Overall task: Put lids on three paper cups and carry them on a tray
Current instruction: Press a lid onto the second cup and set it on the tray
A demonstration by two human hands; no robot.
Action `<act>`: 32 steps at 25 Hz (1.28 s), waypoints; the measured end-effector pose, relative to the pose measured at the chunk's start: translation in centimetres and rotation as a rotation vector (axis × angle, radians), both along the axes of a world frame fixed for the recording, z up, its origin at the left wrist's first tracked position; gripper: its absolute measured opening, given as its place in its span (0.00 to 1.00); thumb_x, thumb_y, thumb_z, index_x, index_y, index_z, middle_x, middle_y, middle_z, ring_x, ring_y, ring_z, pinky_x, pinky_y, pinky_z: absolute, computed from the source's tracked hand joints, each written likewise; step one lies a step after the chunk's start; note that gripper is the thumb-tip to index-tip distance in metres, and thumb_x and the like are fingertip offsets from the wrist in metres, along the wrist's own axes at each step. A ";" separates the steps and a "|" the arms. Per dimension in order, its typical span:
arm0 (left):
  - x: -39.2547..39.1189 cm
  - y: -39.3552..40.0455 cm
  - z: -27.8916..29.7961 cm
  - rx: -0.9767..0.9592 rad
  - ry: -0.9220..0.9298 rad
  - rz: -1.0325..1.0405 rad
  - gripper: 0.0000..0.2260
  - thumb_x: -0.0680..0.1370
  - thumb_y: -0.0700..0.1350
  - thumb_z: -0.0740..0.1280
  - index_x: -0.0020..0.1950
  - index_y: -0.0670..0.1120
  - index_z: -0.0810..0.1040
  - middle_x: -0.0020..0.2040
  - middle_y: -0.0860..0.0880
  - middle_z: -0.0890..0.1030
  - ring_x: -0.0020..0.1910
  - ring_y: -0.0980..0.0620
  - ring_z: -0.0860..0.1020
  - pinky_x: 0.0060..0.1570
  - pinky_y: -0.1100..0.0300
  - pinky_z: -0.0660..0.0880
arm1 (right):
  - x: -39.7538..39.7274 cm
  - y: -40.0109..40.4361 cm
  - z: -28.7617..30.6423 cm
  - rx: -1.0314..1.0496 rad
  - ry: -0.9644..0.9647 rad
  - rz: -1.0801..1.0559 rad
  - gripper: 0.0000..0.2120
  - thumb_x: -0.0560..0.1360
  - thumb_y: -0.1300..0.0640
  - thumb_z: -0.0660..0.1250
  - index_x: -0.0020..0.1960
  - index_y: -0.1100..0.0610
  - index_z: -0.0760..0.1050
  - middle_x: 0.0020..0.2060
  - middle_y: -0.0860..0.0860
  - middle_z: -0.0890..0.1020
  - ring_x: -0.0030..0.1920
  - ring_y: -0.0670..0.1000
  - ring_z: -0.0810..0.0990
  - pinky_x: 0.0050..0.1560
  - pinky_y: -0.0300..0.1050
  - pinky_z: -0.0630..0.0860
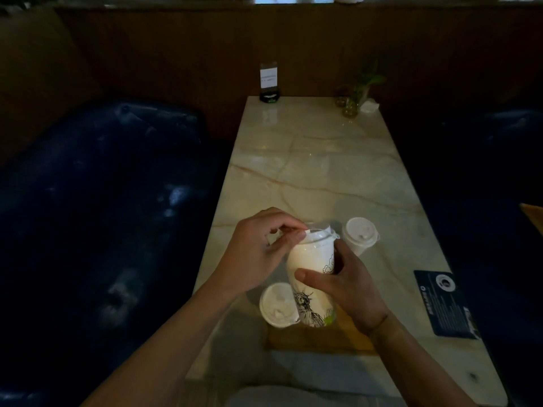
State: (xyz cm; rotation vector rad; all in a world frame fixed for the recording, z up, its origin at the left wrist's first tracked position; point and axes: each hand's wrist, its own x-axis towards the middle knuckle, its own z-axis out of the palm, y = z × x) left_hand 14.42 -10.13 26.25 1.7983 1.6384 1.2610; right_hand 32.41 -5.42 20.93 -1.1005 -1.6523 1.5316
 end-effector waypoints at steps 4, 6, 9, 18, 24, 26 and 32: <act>-0.3 0.2 0.7 -0.048 -0.022 -0.010 0.03 0.77 0.42 0.71 0.48 0.45 0.84 0.44 0.52 0.83 0.46 0.55 0.81 0.50 0.52 0.78 | -0.2 -0.5 0.2 0.059 -0.072 -0.024 0.35 0.55 0.40 0.78 0.59 0.48 0.76 0.49 0.47 0.86 0.47 0.45 0.85 0.48 0.53 0.84; -0.4 0.2 1.0 -0.062 -0.041 -0.033 0.02 0.76 0.41 0.72 0.47 0.44 0.84 0.43 0.54 0.82 0.45 0.55 0.81 0.50 0.54 0.78 | -0.1 -0.5 0.2 0.089 -0.105 -0.038 0.35 0.55 0.39 0.78 0.59 0.50 0.76 0.48 0.47 0.86 0.47 0.46 0.85 0.47 0.53 0.83; -0.9 0.3 1.2 -0.134 -0.089 -0.057 0.01 0.75 0.39 0.72 0.45 0.43 0.84 0.42 0.54 0.82 0.43 0.57 0.81 0.50 0.55 0.79 | 0.0 -0.5 0.4 0.122 -0.142 -0.027 0.34 0.55 0.40 0.79 0.58 0.50 0.77 0.47 0.46 0.86 0.45 0.43 0.85 0.46 0.51 0.84; -2.4 0.5 1.5 -0.214 -0.168 -0.095 0.04 0.76 0.38 0.72 0.44 0.47 0.84 0.39 0.55 0.83 0.39 0.63 0.80 0.42 0.69 0.74 | -0.9 -0.6 0.5 0.102 -0.130 -0.006 0.30 0.54 0.39 0.78 0.55 0.44 0.76 0.46 0.44 0.86 0.45 0.41 0.84 0.47 0.48 0.83; -2.4 0.2 1.3 -0.180 -0.179 -0.127 0.06 0.76 0.36 0.70 0.44 0.47 0.82 0.40 0.54 0.82 0.40 0.62 0.79 0.42 0.70 0.73 | -0.8 -1.0 1.1 0.124 -0.114 -0.002 0.25 0.56 0.40 0.78 0.52 0.40 0.78 0.45 0.38 0.86 0.44 0.40 0.85 0.44 0.43 0.83; -2.5 0.1 1.4 -0.185 -0.175 -0.141 0.06 0.77 0.36 0.70 0.44 0.47 0.82 0.40 0.54 0.82 0.39 0.63 0.79 0.41 0.70 0.73 | -0.8 -1.1 1.3 0.114 -0.099 0.005 0.25 0.56 0.42 0.79 0.52 0.42 0.79 0.46 0.40 0.86 0.44 0.42 0.85 0.45 0.46 0.83; -2.3 0.1 0.8 -0.184 -0.136 -0.151 0.06 0.77 0.39 0.70 0.44 0.50 0.82 0.43 0.56 0.82 0.44 0.63 0.79 0.47 0.68 0.74 | -0.6 -1.1 0.8 0.038 -0.072 0.008 0.22 0.61 0.56 0.82 0.52 0.47 0.81 0.44 0.44 0.88 0.43 0.44 0.86 0.43 0.42 0.83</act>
